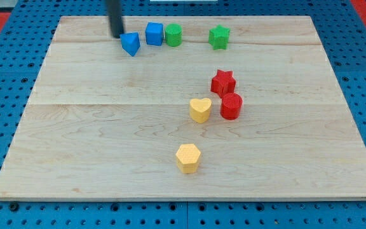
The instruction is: Move the yellow heart to the top left corner of the board
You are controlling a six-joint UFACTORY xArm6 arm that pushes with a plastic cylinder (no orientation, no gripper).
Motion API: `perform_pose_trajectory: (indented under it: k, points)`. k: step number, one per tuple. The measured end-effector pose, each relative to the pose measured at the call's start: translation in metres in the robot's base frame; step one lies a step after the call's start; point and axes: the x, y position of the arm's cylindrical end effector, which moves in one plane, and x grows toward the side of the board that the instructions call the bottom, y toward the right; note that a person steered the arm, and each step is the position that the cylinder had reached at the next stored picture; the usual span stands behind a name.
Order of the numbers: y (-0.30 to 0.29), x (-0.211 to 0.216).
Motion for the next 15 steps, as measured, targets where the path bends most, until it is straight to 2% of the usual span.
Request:
perform_pose_trajectory:
  k: [1,2,3,4,5,6,7,8,9,10,11,12,13,14,15]
  points:
    - [-0.020,0.059]
    - [0.076,0.126]
    - [0.119,0.206]
    - [0.224,0.220]
    - [0.252,0.202]
    - [0.157,0.155]
    - [0.089,0.191]
    - [0.040,0.177]
    - [-0.003,0.113]
    - [0.002,0.131]
    - [0.046,0.132]
    - [0.034,0.076]
    - [-0.017,0.031]
    - [-0.011,0.069]
    - [-0.062,0.046]
